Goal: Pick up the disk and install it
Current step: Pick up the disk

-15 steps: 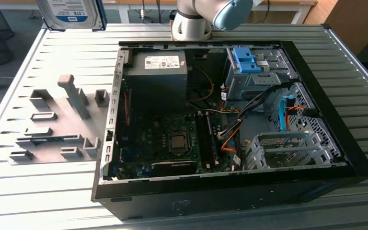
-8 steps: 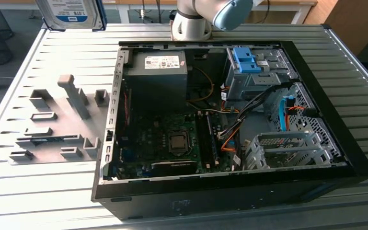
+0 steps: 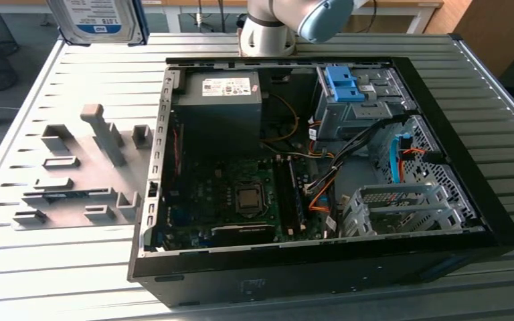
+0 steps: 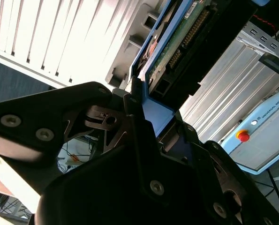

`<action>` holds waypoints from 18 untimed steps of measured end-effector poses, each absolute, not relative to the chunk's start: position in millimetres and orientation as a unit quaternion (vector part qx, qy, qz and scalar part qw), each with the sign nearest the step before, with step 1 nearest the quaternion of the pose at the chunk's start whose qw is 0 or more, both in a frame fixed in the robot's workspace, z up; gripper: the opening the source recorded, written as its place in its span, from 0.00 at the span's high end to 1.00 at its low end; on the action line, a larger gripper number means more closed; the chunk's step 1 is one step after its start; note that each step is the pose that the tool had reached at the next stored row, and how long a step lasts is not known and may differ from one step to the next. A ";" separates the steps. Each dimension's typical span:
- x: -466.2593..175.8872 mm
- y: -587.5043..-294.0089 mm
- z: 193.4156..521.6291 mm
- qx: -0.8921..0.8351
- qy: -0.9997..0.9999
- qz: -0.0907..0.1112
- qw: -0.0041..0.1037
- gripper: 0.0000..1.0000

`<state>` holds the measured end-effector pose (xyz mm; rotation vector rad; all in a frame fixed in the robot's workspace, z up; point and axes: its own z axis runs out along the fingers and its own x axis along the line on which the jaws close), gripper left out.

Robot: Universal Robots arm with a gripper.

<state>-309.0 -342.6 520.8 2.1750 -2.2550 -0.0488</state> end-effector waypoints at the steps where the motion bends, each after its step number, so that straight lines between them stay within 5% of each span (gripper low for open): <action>1: -309.0 -343.9 520.9 0.694 -0.720 -0.015 0.005 0.63; 18: -294.6 -347.4 519.9 0.694 -0.720 -0.010 0.009 0.63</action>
